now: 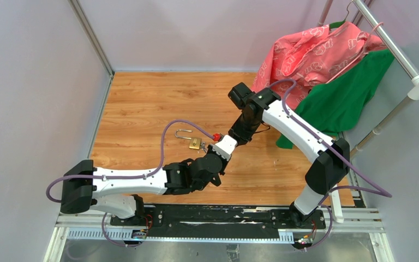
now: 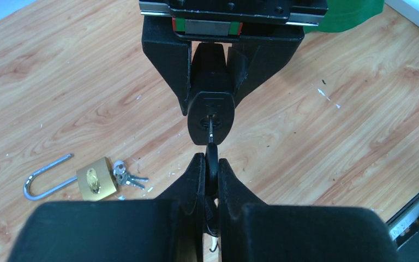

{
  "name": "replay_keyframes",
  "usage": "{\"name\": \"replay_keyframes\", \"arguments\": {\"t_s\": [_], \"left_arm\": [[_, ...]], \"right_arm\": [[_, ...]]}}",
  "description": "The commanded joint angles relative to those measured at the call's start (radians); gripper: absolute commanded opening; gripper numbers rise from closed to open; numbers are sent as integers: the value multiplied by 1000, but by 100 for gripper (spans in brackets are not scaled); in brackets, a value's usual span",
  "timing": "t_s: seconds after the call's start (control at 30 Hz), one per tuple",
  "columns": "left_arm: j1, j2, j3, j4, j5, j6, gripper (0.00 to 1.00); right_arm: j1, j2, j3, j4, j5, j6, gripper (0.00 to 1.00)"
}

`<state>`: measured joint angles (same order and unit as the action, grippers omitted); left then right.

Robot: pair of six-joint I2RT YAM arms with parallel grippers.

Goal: Unlock with the key

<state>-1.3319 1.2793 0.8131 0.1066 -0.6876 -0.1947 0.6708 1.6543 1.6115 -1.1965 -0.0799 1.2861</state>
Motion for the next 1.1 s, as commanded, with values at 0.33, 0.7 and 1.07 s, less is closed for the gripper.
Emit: {"name": "replay_keyframes", "arguments": {"t_s": [0.33, 0.7, 1.07], "left_arm": [[-4, 51, 79, 31, -65, -27, 0], [-3, 119, 124, 67, -99, 22, 0], [69, 159, 125, 145, 2, 85, 0]], "right_arm": [[58, -4, 11, -21, -37, 21, 0], [77, -34, -8, -19, -35, 20, 0], [85, -56, 0, -46, -21, 11, 0]]}}
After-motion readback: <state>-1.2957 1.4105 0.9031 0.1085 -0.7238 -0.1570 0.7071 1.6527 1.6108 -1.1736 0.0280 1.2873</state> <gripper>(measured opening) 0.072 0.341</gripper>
